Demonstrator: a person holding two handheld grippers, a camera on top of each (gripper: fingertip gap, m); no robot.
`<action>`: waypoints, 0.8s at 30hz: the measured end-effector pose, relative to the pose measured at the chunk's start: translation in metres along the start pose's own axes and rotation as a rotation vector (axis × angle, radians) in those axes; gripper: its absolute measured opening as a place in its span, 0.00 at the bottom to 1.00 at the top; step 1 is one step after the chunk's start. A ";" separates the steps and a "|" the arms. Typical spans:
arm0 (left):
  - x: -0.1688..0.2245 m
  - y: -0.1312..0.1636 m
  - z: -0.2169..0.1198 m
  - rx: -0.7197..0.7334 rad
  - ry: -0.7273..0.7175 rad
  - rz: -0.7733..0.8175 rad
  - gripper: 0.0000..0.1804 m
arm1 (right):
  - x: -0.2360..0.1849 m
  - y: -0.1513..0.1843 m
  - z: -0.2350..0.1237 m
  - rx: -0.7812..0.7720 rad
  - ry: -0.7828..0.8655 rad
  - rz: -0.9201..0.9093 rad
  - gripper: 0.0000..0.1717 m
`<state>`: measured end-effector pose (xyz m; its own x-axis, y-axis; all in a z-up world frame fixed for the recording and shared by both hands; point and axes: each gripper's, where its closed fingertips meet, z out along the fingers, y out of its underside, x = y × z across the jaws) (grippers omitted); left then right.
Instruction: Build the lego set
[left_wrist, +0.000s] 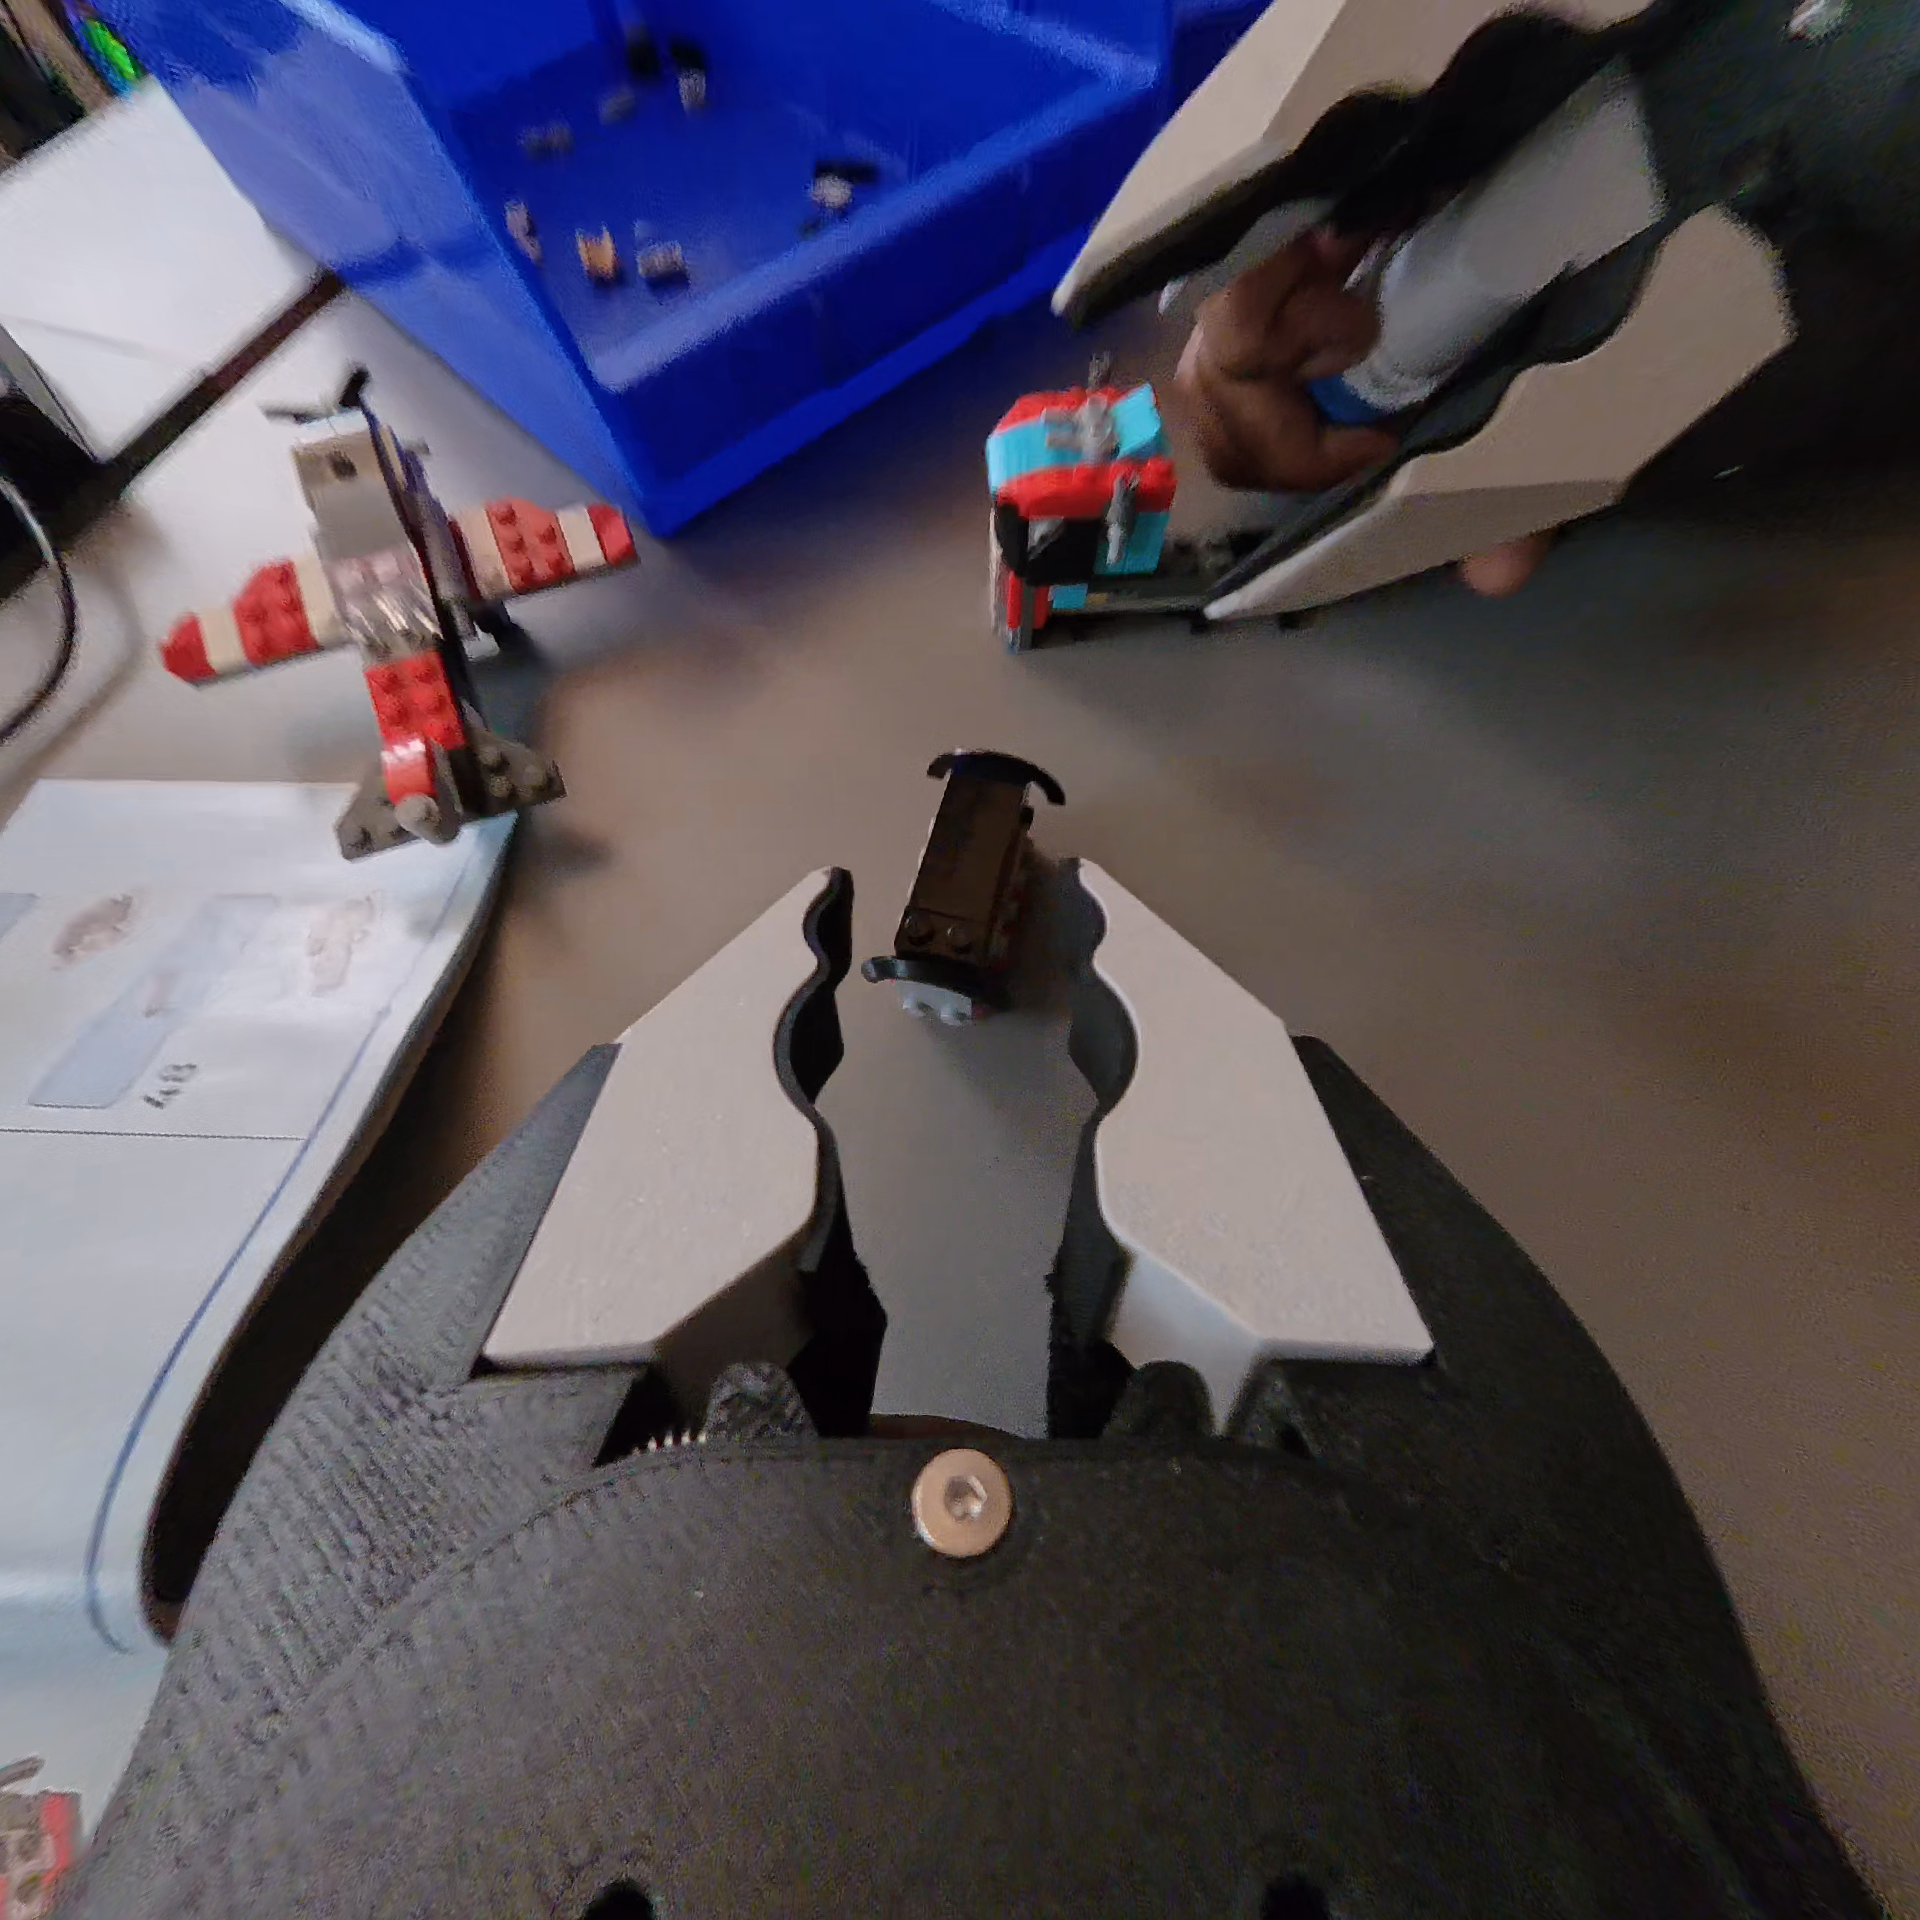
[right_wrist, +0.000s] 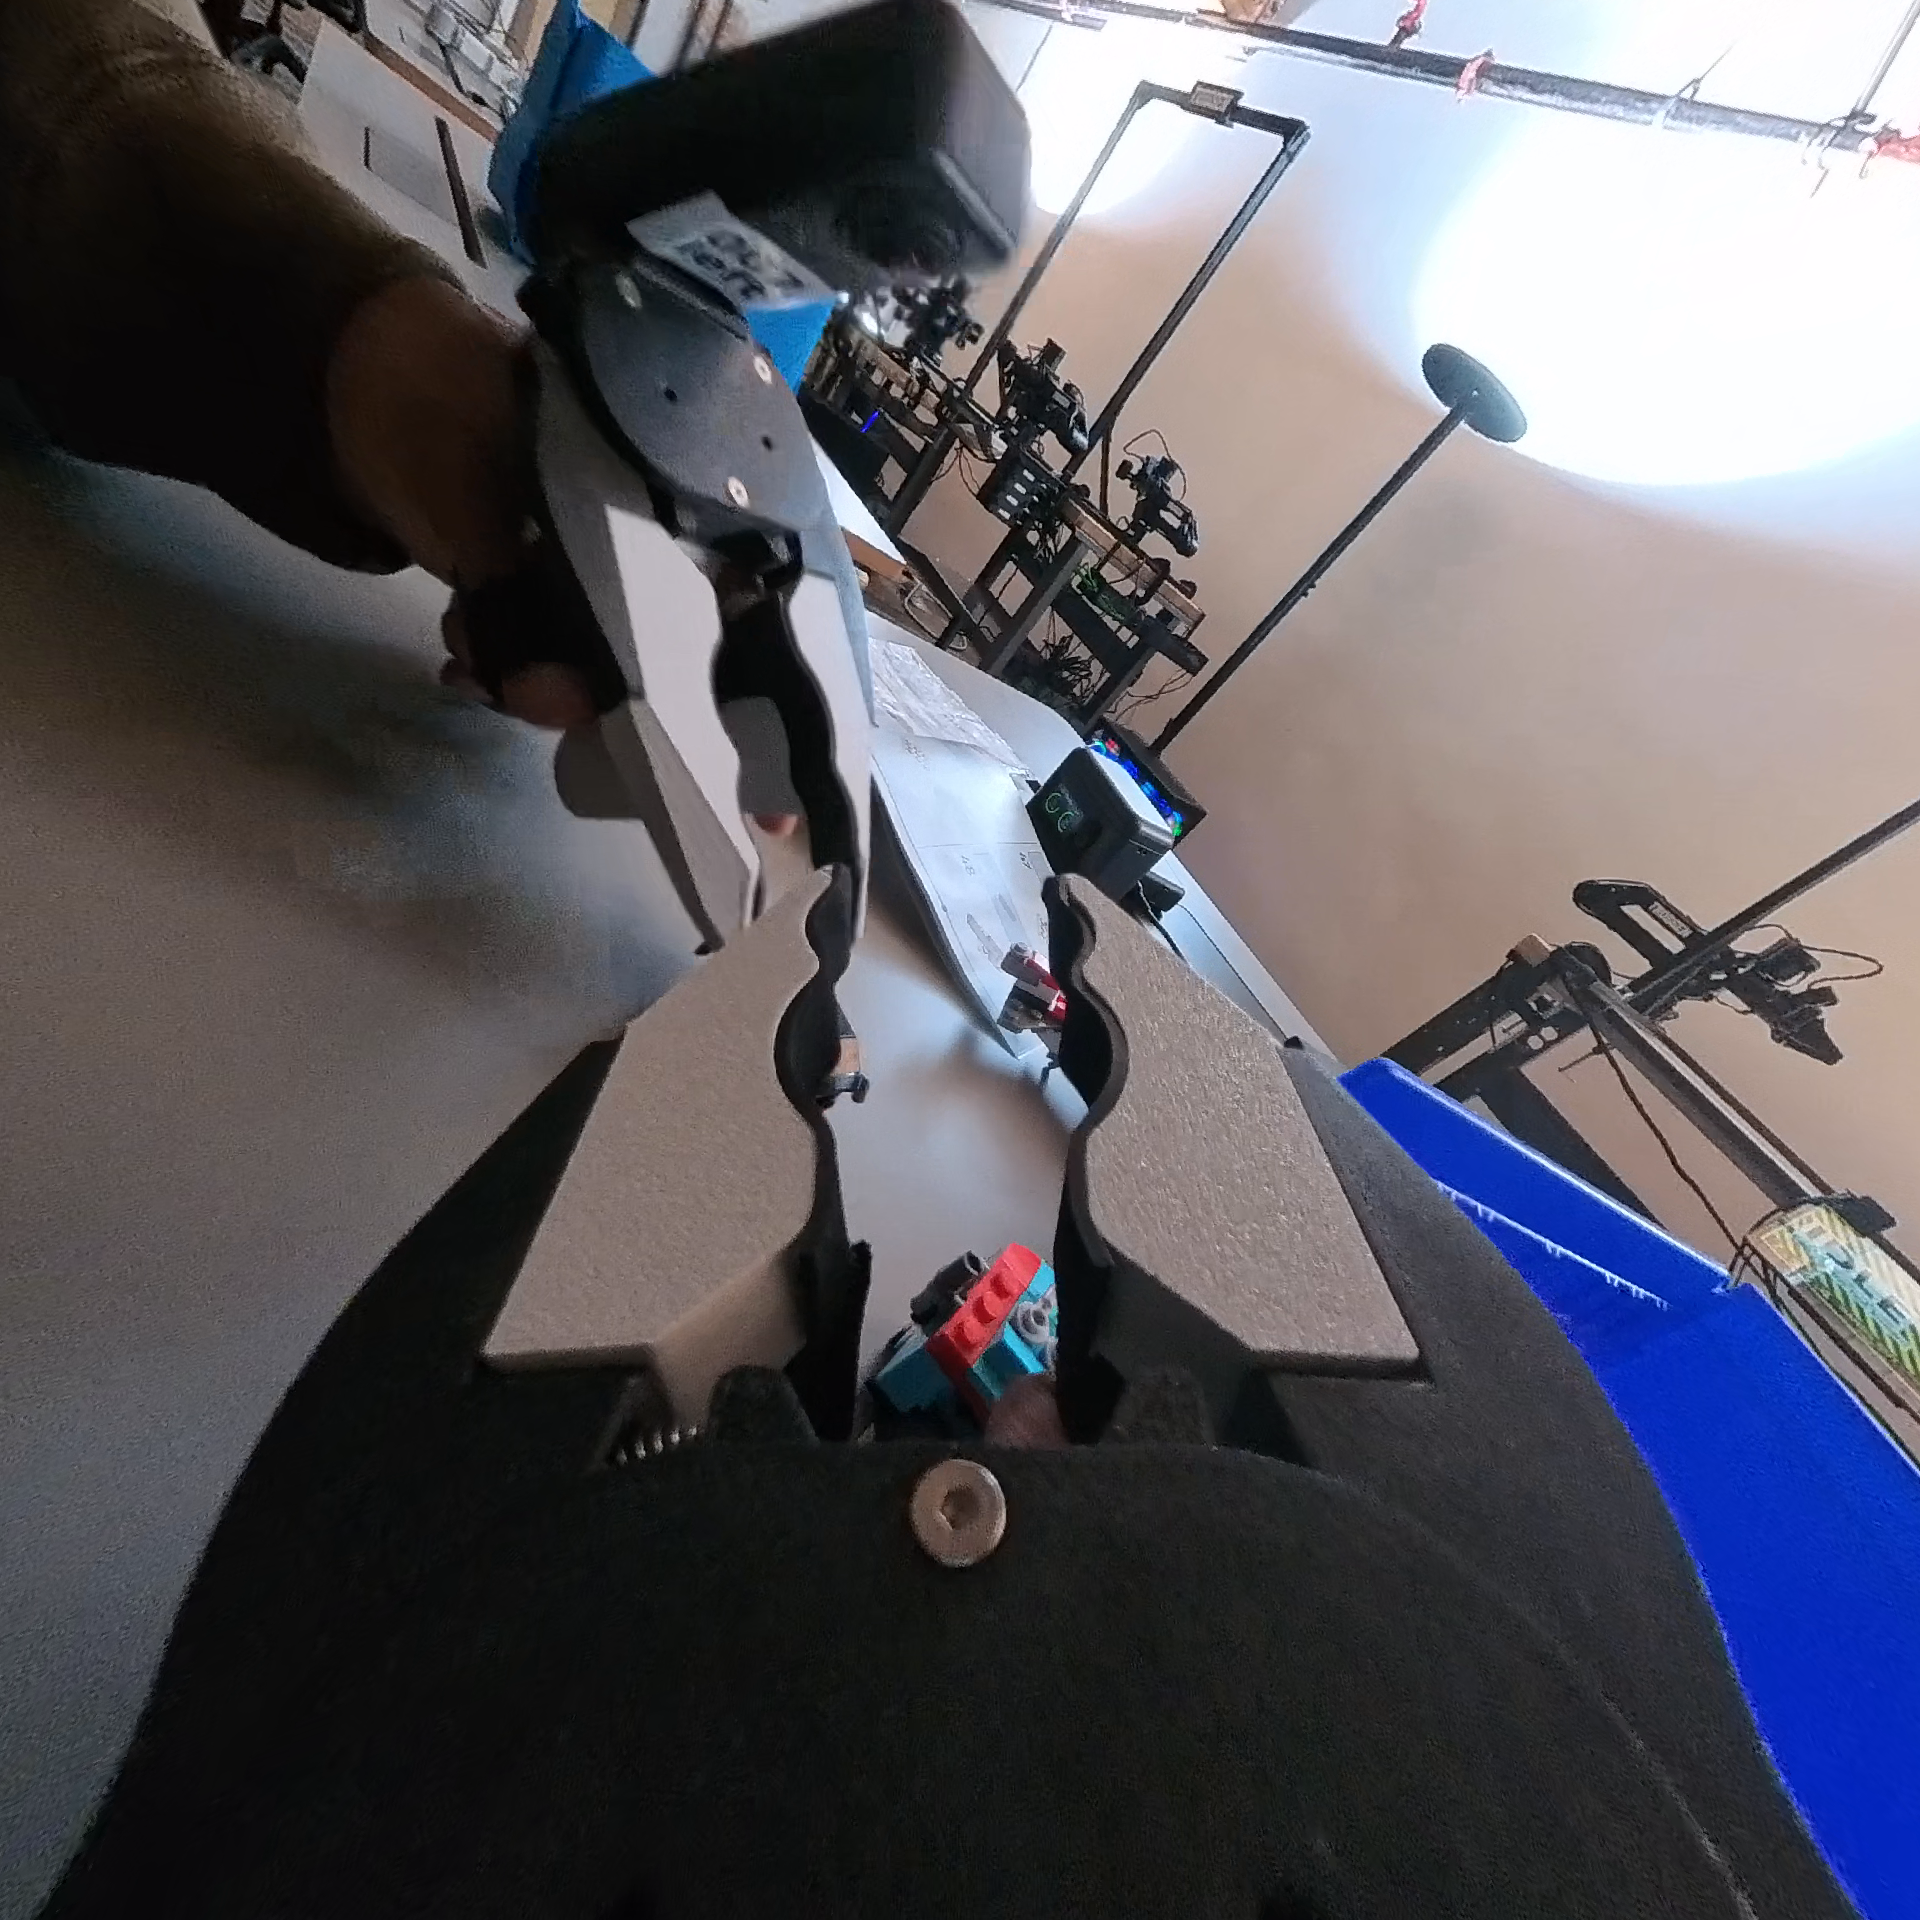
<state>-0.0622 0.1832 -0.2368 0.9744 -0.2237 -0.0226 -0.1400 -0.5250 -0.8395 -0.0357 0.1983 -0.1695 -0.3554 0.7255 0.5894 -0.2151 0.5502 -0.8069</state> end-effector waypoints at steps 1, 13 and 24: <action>0.001 -0.006 -0.007 0.051 0.007 0.015 0.24 | 0.001 0.000 -0.001 -0.002 0.001 0.009 0.23; -0.072 0.024 -0.106 0.208 -0.203 -0.024 0.30 | 0.024 0.005 0.008 -0.130 0.098 0.212 0.23; -0.103 0.074 -0.159 0.222 -0.205 -0.256 0.30 | 0.025 0.014 0.025 -0.238 0.189 0.310 0.23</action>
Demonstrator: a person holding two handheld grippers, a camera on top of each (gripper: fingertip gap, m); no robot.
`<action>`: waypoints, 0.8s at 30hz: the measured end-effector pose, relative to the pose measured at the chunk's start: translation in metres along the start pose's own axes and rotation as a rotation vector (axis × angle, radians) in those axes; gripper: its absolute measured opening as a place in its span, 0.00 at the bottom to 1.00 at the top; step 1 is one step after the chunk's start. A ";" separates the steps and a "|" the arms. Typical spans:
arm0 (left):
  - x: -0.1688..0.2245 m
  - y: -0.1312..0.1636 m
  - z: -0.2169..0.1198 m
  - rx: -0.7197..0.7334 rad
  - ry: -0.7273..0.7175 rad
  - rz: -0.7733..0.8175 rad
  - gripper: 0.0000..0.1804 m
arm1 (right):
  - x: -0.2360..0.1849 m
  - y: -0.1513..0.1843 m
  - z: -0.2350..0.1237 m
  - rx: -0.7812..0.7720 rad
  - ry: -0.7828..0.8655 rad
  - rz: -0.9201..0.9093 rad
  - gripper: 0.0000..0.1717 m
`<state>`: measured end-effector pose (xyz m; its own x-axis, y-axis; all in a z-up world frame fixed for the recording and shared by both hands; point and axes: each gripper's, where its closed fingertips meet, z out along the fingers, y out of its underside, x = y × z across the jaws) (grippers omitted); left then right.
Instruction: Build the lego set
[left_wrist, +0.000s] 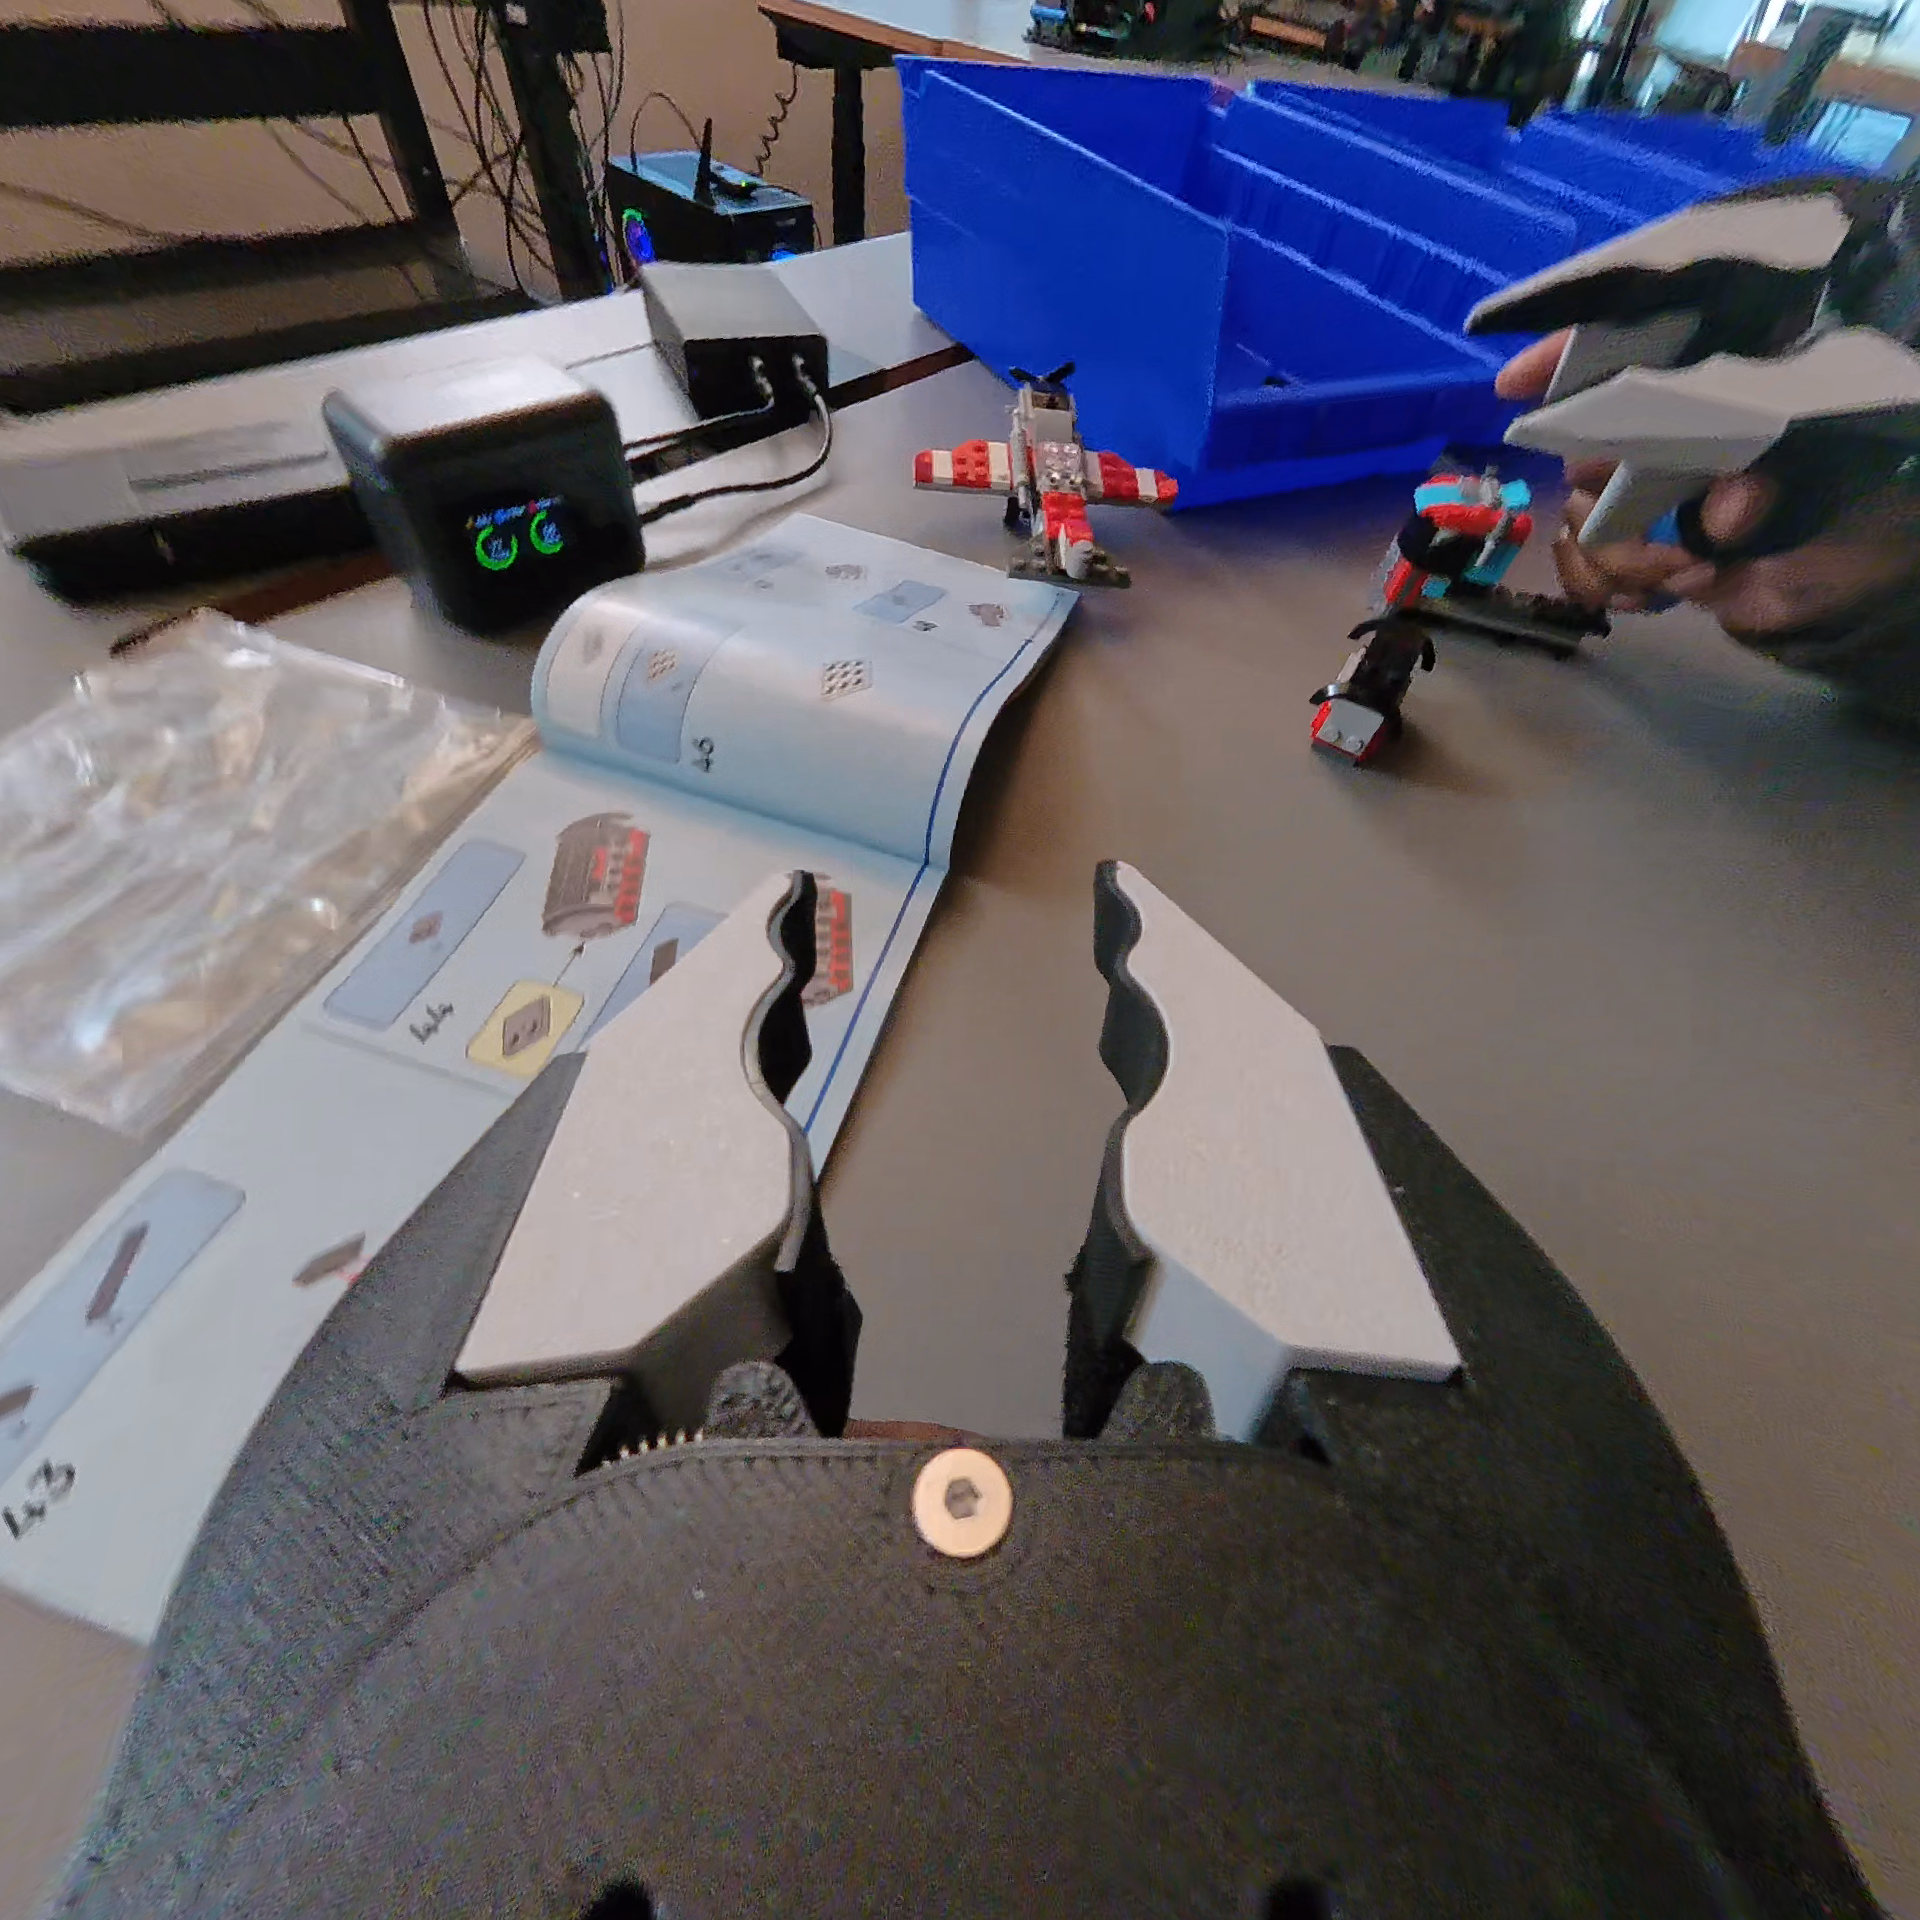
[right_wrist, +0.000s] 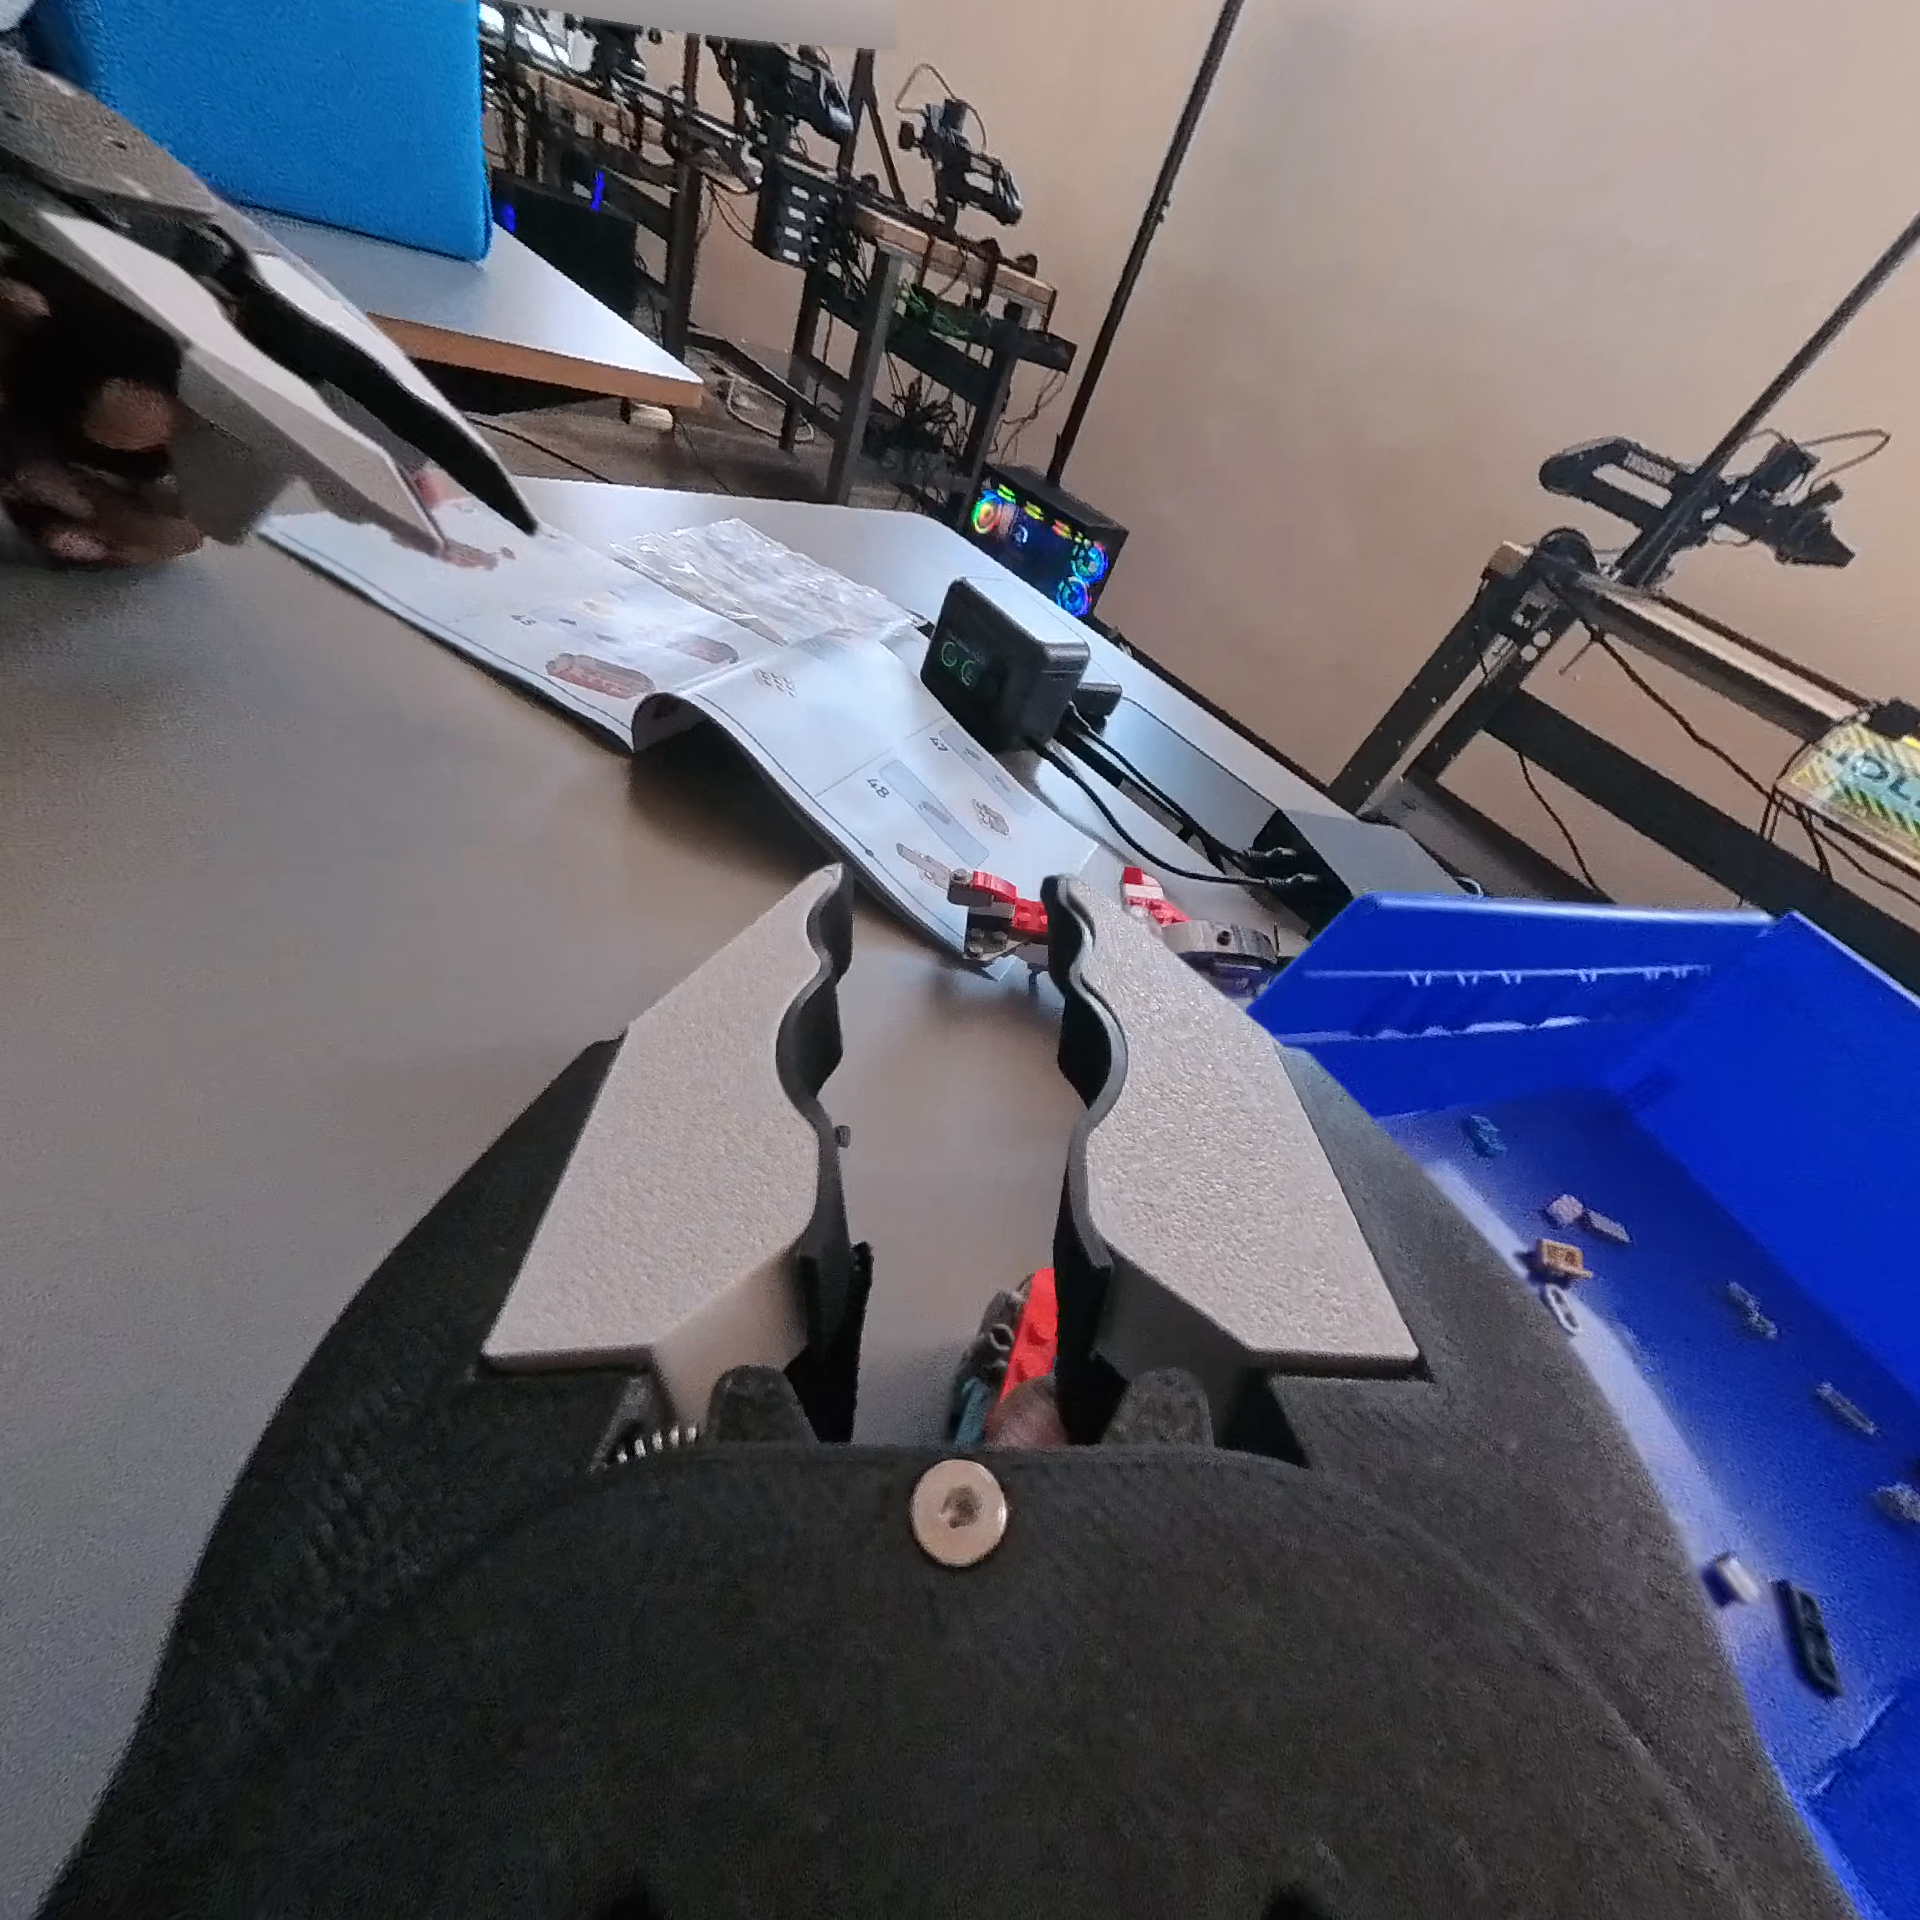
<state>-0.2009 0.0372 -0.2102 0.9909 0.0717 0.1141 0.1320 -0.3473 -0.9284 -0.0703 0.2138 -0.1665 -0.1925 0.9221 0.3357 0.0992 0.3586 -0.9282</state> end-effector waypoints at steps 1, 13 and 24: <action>-0.002 0.002 -0.003 0.000 0.016 -0.048 0.31 | 0.001 0.001 0.002 -0.008 0.006 0.013 0.23; -0.019 0.009 -0.022 0.019 0.010 -0.260 0.30 | 0.014 0.005 0.019 -0.052 0.076 0.046 0.23; -0.023 0.011 -0.024 0.022 -0.008 -0.277 0.30 | 0.016 0.006 0.017 -0.044 0.071 0.063 0.23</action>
